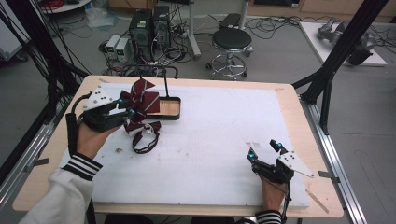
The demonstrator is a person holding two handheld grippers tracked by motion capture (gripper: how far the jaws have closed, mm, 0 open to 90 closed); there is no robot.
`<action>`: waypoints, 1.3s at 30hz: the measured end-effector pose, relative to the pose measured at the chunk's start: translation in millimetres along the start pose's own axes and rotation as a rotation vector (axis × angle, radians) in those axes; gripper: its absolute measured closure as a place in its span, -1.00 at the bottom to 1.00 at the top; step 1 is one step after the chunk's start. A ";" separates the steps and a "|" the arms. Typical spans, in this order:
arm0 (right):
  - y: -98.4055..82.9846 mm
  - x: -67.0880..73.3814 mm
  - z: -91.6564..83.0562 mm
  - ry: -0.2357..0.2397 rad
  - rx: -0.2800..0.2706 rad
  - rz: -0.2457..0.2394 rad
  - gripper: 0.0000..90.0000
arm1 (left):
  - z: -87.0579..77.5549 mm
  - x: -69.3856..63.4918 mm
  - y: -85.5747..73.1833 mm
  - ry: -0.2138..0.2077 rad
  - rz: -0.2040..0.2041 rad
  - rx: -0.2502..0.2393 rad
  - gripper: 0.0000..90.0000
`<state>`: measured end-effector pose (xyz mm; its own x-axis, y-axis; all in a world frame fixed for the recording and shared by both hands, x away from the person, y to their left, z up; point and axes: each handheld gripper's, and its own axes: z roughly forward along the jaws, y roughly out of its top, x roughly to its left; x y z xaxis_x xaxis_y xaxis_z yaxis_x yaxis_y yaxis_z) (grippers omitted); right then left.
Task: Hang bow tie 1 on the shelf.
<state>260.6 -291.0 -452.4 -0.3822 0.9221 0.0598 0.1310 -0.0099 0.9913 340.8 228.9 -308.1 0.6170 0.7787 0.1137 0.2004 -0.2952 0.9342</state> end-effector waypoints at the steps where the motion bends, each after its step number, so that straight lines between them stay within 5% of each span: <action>1: 0.0 0.0 0.1 0.000 0.000 0.000 -0.75 | -0.9 2.8 0.7 0.008 -0.001 -0.006 0.45; 14: 0.1 0.0 0.3 -0.004 0.002 0.000 -0.75 | -0.6 36.4 12.0 0.063 -0.024 -0.010 0.45; 29: 0.1 1.2 0.6 -0.002 0.007 -0.009 -0.75 | 14.4 85.9 38.1 0.046 -0.094 -0.032 0.45; 39: 0.4 1.1 1.4 -0.005 0.011 -0.013 -0.75 | 29.8 100.8 49.8 0.051 -0.097 -0.024 0.45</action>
<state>261.5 -289.5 -452.1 -0.3792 0.9242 0.0458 0.1362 0.0068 0.9907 435.6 276.1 -260.2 0.5563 0.8300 0.0389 0.2384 -0.2043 0.9494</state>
